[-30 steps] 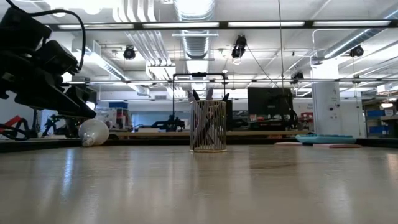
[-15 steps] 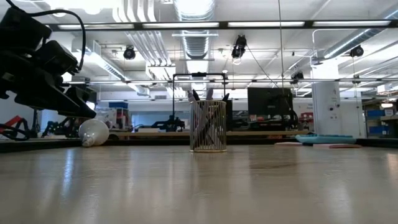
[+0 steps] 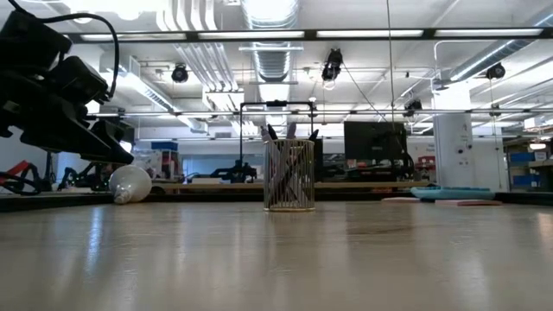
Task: Screw lightbulb
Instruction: Move the lamp to the center of the table
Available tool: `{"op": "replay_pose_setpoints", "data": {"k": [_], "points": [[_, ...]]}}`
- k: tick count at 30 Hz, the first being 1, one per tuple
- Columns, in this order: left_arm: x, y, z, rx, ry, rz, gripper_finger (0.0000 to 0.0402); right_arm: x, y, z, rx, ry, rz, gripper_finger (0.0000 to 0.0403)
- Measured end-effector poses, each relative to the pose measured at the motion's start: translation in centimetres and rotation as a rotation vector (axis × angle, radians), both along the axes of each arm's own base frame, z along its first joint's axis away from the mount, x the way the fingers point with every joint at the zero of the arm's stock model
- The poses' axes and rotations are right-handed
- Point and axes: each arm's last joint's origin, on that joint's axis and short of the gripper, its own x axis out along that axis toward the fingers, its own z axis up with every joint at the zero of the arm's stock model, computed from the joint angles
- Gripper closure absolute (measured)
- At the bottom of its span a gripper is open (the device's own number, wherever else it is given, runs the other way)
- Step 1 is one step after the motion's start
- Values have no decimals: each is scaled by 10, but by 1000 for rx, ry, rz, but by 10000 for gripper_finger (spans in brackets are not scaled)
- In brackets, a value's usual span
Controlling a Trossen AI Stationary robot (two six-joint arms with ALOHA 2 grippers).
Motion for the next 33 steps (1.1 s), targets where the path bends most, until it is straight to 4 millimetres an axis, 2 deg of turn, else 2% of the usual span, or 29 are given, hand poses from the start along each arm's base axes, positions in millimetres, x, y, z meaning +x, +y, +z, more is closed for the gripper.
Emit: {"op": "replay_pose_setpoints", "data": {"k": [7,12,17,23,33], "points": [[0,0,0,0,0,0,180,-17,19,-8,133,-113,51,137],[0,0,0,0,0,0,180,-22,31,-17,120,-108,20,144],[0,0,0,0,0,0,180,-19,48,-23,102,-103,3,140],[0,0,0,0,0,0,180,-16,66,-20,170,-143,22,123],[0,0,0,0,0,0,180,-6,81,-21,230,-175,-13,126]]}}
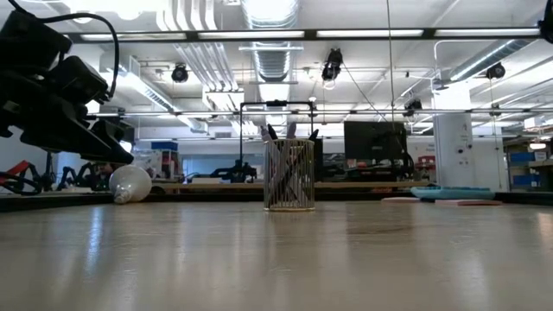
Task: Screw lightbulb
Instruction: Move the lamp to the center of the table
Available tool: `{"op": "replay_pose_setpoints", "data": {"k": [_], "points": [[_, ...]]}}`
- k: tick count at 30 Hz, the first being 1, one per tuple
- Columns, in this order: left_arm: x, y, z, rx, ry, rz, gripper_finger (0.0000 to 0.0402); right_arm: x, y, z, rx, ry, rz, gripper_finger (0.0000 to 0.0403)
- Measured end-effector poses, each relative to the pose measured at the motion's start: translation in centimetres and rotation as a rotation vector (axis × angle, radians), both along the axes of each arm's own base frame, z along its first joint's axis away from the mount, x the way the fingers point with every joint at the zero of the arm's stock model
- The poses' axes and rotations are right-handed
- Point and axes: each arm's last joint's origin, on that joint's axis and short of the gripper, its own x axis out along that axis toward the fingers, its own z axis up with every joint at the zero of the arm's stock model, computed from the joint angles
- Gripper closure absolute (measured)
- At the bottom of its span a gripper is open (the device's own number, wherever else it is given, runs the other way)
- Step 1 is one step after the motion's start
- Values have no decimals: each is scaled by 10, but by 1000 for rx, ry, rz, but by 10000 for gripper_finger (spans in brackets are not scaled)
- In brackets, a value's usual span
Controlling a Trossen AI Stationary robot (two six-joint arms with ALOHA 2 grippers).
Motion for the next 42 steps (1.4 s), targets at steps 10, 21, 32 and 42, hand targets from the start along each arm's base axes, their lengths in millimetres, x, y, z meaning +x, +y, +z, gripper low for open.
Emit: {"op": "replay_pose_setpoints", "data": {"k": [10,21,32,42], "points": [[0,0,0,0,0,0,180,-8,7,6,79,-17,54,113],[0,0,0,0,0,0,180,-4,14,9,149,-70,-22,124],[0,0,0,0,0,0,180,-5,40,0,226,-93,44,104],[0,0,0,0,0,0,180,-2,45,0,261,-108,36,138]]}}
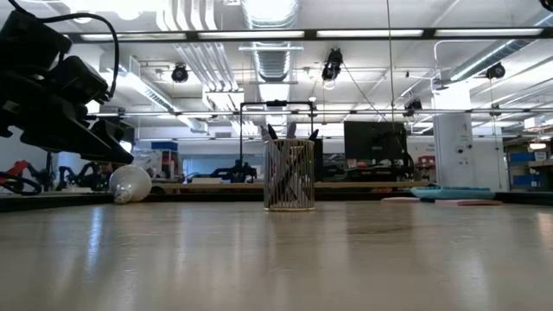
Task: Screw lightbulb
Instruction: Move the lamp to the center of the table
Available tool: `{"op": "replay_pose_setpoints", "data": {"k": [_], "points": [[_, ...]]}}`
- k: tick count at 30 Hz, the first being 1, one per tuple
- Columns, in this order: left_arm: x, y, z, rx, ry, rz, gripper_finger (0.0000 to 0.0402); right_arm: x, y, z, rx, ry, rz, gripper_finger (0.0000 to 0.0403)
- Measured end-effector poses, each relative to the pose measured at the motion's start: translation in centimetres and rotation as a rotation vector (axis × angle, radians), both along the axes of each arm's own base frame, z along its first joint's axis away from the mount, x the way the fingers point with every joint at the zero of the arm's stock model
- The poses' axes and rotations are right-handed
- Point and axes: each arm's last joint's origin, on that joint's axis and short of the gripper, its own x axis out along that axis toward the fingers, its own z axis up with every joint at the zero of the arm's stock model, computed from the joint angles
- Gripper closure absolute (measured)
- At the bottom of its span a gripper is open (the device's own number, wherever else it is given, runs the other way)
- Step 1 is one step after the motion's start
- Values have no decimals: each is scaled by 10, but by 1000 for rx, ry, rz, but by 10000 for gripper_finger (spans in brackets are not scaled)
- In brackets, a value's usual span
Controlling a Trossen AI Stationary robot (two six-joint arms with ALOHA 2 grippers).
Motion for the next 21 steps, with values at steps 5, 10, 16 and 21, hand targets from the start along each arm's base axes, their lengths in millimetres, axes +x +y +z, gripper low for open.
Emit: {"op": "replay_pose_setpoints", "data": {"k": [5,10,16,21], "points": [[0,0,0,0,0,0,180,5,12,5,-5,-26,-6,154],[0,0,0,0,0,0,180,7,20,7,-21,-52,38,175],[0,0,0,0,0,0,180,4,17,10,-18,-81,90,204],[0,0,0,0,0,0,180,-1,9,17,-8,-126,155,217]]}}
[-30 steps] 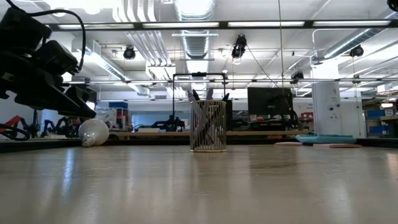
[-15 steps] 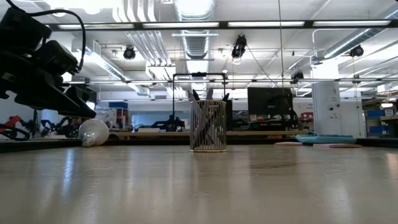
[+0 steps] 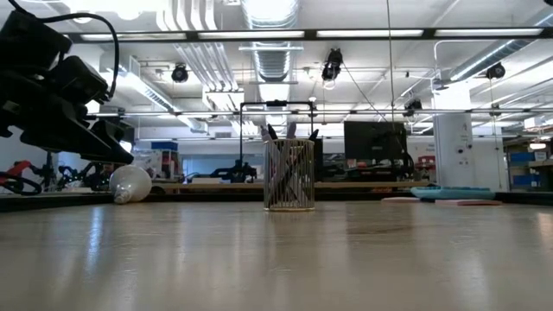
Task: Screw lightbulb
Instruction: Move the lamp to the center of the table
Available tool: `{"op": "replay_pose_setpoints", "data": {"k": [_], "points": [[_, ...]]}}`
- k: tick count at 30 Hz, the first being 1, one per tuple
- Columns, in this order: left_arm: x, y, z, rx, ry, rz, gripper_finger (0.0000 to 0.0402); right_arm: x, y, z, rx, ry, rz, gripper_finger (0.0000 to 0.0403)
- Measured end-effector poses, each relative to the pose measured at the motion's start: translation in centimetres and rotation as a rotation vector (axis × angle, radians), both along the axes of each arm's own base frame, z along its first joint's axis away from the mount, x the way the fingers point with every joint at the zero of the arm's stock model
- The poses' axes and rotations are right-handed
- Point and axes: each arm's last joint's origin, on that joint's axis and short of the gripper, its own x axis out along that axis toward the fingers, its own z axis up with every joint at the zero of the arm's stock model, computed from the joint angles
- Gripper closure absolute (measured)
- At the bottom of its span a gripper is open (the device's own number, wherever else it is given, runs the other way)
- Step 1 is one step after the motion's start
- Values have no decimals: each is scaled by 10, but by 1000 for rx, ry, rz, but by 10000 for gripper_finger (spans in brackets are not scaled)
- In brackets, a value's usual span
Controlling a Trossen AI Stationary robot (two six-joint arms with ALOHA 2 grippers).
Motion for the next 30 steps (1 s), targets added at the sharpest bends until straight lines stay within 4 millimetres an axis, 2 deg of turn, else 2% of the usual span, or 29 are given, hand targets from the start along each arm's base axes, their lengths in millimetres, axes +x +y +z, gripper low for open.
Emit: {"op": "replay_pose_setpoints", "data": {"k": [7,13,19,27,30], "points": [[0,0,0,0,0,0,180,0,-2,-1,-38,-35,-30,216],[0,0,0,0,0,0,180,-1,-4,0,-36,-78,-47,236],[0,0,0,0,0,0,180,0,-5,0,-40,-82,-54,284],[0,0,0,0,0,0,180,1,-5,0,-38,-112,-59,379],[0,0,0,0,0,0,180,5,-7,0,-39,-109,-72,384]]}}
